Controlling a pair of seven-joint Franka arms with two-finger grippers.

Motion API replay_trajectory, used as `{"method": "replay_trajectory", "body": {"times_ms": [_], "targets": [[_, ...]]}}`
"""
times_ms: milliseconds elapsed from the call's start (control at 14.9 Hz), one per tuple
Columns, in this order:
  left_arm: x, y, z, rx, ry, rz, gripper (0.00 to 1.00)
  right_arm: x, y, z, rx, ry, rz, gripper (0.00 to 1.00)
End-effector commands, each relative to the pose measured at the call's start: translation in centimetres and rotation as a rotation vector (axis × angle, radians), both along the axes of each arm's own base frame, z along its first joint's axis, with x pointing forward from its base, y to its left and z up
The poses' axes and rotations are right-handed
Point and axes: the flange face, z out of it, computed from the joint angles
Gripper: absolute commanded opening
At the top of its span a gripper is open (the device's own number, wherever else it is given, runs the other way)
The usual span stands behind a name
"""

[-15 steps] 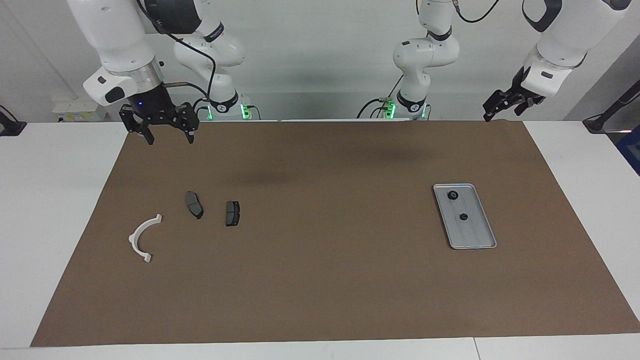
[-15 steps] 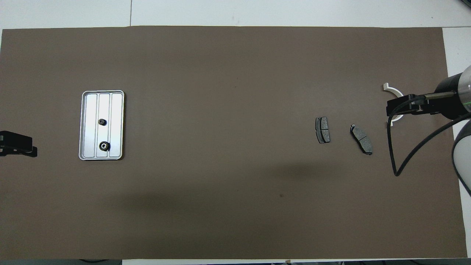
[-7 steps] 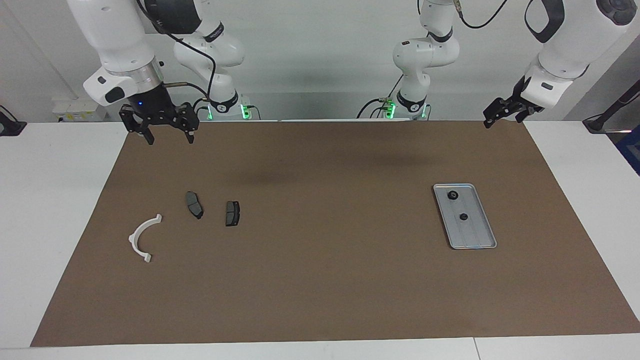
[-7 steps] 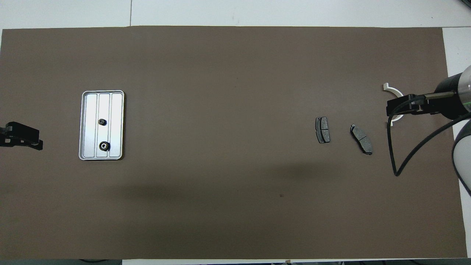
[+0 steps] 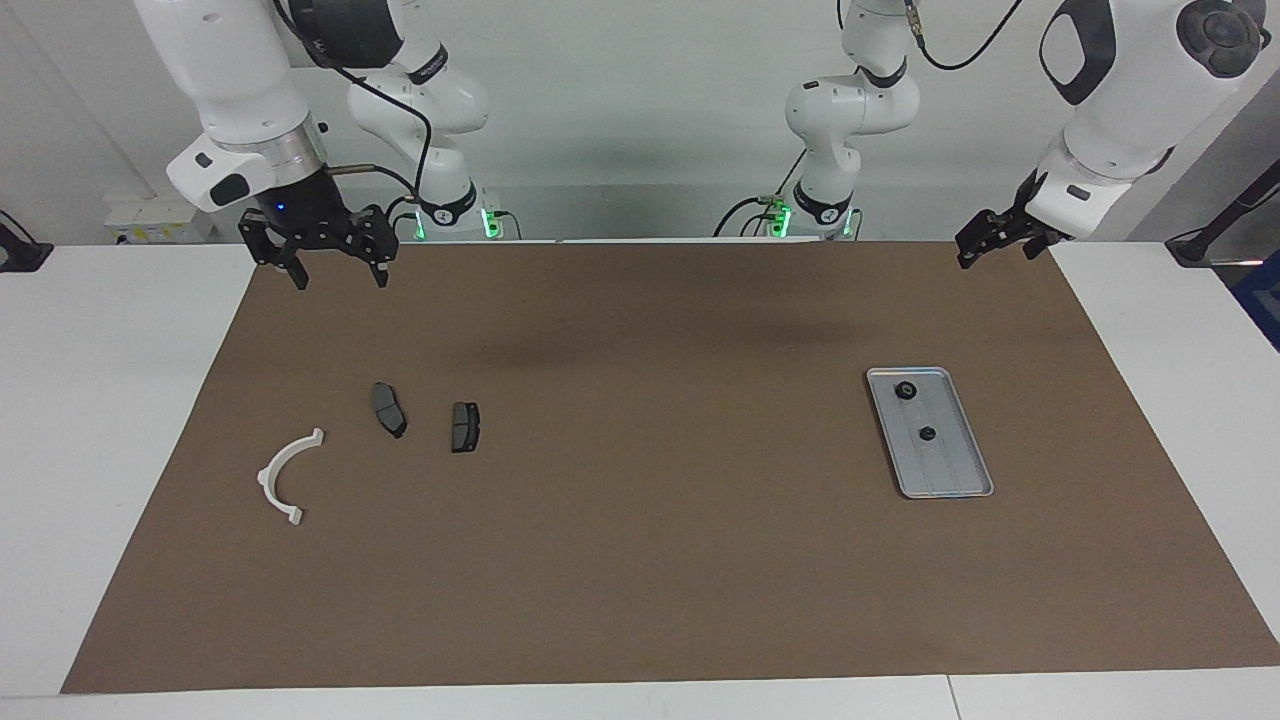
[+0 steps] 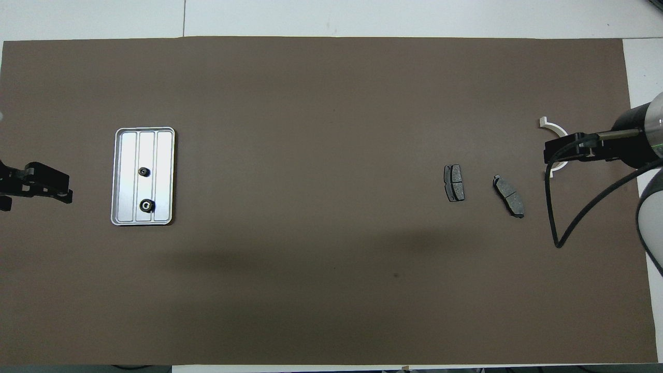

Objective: Pick bearing gear from pile to tray

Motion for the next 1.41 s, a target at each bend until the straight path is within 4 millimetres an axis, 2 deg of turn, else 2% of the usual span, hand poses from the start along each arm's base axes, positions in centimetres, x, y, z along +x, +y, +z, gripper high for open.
{"method": "replay_trajectory", "body": {"times_ms": [0, 335, 602, 1338], "targets": [[0.2, 0.1, 0.6, 0.012, 0.005, -0.005, 1.00, -0.8, -0.1, 0.1, 0.021, 0.006, 0.015, 1.00], [0.3, 0.2, 0.5, 0.005, 0.002, -0.002, 1.00, -0.8, 0.0, 0.1, 0.021, 0.006, 0.017, 1.00], [1.3, 0.1, 1.1, -0.036, -0.084, 0.002, 1.00, -0.8, 0.0, 0.1, 0.021, 0.006, 0.017, 1.00], [1.7, -0.2, 0.6, -0.038, -0.081, -0.002, 1.00, -0.8, 0.0, 0.1, 0.021, 0.006, 0.017, 1.00]]}}
